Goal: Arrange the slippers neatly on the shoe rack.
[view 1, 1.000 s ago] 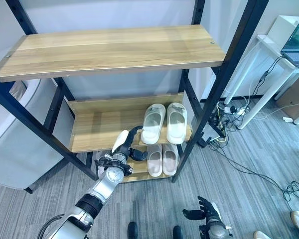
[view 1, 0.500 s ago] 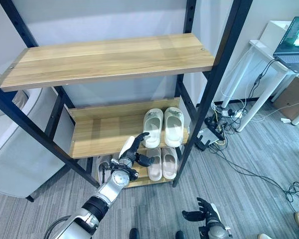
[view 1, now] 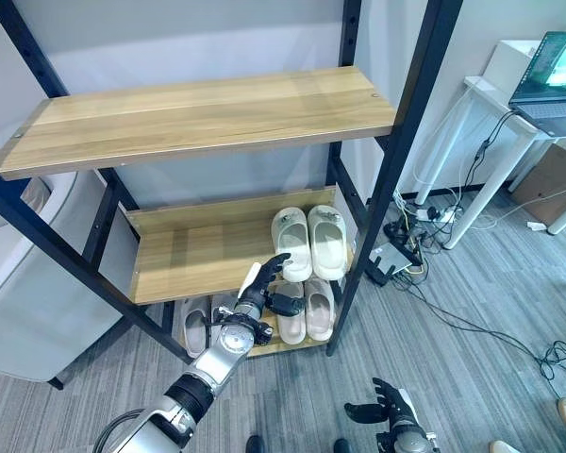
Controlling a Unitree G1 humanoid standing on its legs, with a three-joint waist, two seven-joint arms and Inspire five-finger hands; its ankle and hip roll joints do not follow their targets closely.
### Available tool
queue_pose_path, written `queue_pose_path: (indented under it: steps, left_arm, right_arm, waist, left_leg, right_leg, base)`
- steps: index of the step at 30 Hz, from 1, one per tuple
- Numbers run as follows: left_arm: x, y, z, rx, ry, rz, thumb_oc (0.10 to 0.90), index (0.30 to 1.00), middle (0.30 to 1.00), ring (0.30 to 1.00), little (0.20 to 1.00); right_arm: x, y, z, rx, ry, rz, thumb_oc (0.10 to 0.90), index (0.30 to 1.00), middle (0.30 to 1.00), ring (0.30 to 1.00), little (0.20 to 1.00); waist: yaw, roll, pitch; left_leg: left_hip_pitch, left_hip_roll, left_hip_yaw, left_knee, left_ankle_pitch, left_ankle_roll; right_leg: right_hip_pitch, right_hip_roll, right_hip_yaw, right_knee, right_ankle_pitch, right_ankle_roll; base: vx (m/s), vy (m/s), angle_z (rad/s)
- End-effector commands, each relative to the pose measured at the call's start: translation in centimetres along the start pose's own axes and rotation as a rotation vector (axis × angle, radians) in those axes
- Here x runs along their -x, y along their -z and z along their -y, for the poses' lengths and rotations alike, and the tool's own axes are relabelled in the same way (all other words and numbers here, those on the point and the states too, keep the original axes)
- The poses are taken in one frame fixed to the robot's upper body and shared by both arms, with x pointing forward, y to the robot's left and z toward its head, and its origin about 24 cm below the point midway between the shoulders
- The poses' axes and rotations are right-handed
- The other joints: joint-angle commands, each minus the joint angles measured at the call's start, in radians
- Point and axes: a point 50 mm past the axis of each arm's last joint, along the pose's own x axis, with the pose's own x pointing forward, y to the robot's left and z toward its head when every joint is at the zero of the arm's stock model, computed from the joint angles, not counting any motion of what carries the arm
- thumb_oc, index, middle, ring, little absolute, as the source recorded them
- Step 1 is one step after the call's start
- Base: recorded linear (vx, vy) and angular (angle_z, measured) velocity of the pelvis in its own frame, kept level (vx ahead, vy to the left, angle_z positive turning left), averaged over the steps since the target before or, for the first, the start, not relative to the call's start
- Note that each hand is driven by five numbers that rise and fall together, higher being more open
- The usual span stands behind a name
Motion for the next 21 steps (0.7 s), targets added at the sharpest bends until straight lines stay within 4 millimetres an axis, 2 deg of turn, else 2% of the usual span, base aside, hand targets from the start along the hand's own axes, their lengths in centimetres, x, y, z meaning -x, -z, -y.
queue_pose_path:
  steps: [1, 6, 12, 21]
  left_arm:
    - [-1.6, -4.8, 2.5, 0.054, 0.097, 0.191, 0.800, 0.900, 0.900, 0.900, 0.900]
    - [-1.5, -4.9, 3.3, 0.070, 0.124, 0.190, 0.800, 0.900, 0.900, 0.900, 0.900]
    - [-1.6, -4.9, 3.3, 0.063, 0.125, 0.189, 0.800, 0.900, 0.900, 0.900, 0.900]
    - [-1.6, -5.5, 1.0, -0.023, 0.065, 0.242, 0.800, 0.900, 0.900, 0.900, 0.900]
  right_arm:
    - [-0.6, -2.1, 0.1, -0.013, 0.023, 0.075, 0.800, 0.900, 0.900, 0.900, 0.900]
    - [-0.7, -2.3, 0.1, -0.014, 0.021, 0.079, 0.800, 0.900, 0.900, 0.900, 0.900]
    - [-0.6, -2.0, 0.0, -0.012, 0.017, 0.072, 0.800, 0.900, 0.900, 0.900, 0.900]
    - [-0.5, -1.5, 0.0, -0.019, 0.022, 0.054, 0.800, 0.900, 0.900, 0.900, 0.900]
  waist:
    - [-0.008, 0.012, -0.006]
    - [-0.013, 0.016, -0.005]
    - [-0.016, 0.018, -0.007]
    - [-0.005, 0.024, -0.016]
  left_leg:
    - [0.072, -0.053, 0.017, 0.008, -0.170, 0.016]
    - [0.079, -0.053, 0.020, 0.008, -0.171, 0.016]
    - [0.081, -0.053, 0.019, 0.008, -0.172, 0.017]
    - [0.094, -0.052, 0.011, 0.008, -0.170, 0.014]
  right_leg:
    - [-0.008, 0.041, 0.002, 0.012, -0.091, 0.006]
    - [-0.004, 0.041, 0.004, 0.012, -0.090, 0.004]
    - [0.000, 0.042, 0.003, 0.012, -0.093, 0.004]
    - [0.018, 0.041, -0.012, 0.012, -0.098, 0.002]
  base:
    - [-0.01, -0.008, -0.03]
    - [0.00, 0.000, 0.00]
    - [0.00, 0.000, 0.00]
    - [0.00, 0.000, 0.00]
